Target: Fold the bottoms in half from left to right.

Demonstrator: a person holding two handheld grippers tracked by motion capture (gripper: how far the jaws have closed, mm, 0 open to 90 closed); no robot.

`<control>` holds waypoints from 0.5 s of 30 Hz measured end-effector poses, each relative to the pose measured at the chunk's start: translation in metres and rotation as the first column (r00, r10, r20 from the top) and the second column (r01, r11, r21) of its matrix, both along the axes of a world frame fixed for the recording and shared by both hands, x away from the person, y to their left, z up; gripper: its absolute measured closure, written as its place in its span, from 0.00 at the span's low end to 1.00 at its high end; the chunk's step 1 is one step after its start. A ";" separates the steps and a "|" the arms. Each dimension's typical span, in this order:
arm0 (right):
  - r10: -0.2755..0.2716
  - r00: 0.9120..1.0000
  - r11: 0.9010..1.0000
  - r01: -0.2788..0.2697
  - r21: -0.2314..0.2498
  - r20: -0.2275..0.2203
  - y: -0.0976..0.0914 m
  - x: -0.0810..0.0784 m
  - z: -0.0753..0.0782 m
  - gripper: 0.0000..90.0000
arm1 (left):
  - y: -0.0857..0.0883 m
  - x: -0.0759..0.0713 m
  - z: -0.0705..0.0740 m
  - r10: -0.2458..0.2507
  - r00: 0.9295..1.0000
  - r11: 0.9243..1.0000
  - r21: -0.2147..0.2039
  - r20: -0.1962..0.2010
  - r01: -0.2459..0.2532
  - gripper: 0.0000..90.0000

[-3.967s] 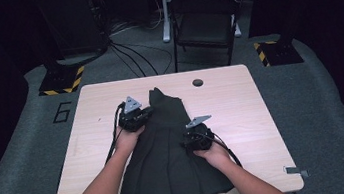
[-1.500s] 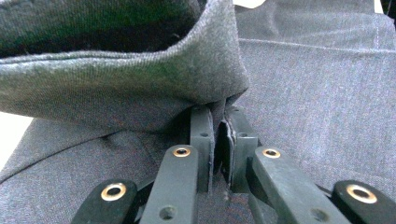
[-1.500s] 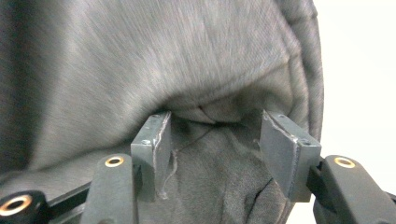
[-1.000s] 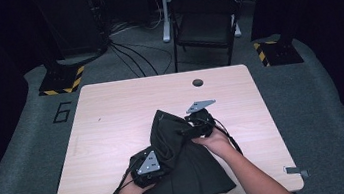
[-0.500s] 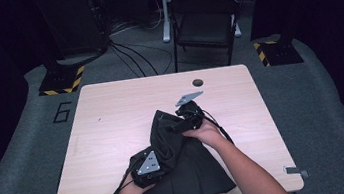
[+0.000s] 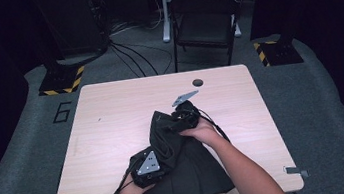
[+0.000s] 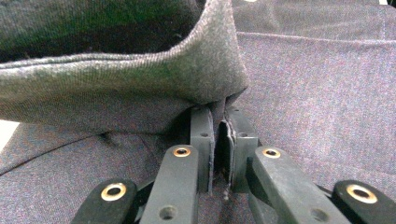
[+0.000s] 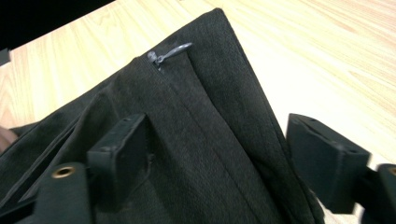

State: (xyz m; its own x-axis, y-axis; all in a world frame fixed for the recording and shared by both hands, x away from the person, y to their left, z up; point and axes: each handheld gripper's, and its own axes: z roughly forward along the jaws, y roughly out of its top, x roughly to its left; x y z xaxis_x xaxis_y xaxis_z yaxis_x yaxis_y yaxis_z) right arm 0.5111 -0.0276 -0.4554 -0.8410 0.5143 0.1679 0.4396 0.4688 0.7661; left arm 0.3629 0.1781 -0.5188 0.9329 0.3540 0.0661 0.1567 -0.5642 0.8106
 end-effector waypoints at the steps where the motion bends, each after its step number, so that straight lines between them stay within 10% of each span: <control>1: 0.003 1.000 1.000 -0.003 -0.001 -0.005 -0.001 -0.001 0.001 0.27 | 0.000 0.000 0.000 -0.001 1.000 1.000 0.002 0.001 0.001 0.93; 15: 0.021 0.999 1.000 -0.020 -0.019 0.040 -0.018 -0.016 0.002 0.66 | -0.001 -0.001 0.000 0.003 1.000 1.000 0.005 0.009 -0.003 0.93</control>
